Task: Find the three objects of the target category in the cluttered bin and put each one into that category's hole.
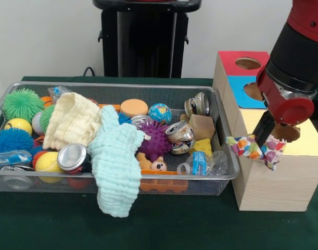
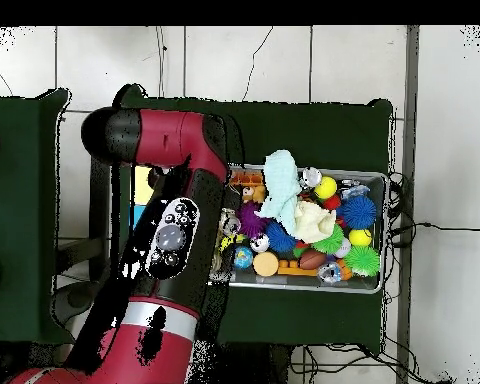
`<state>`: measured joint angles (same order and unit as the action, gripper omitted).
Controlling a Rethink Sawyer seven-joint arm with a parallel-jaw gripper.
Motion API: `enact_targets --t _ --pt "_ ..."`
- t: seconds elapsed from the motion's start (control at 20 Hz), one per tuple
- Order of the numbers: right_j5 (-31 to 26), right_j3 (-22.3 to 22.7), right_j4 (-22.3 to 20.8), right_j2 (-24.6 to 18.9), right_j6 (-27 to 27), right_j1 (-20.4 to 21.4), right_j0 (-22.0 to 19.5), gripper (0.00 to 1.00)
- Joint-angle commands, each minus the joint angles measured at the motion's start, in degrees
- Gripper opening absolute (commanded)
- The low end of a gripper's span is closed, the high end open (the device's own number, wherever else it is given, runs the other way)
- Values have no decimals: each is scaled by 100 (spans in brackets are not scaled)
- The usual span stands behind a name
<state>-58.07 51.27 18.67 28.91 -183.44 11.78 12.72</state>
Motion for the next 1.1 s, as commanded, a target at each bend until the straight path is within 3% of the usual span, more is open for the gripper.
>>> enact_targets --t 0.05,0.35,0.85,1.1 --pt "-107 388 98 -859 140 188 -35 0" --pt "-515 373 136 -942 189 510 -34 0" --pt "-875 340 122 -975 172 656 -22 0" --pt "-362 1289 -26 -947 315 924 63 0"
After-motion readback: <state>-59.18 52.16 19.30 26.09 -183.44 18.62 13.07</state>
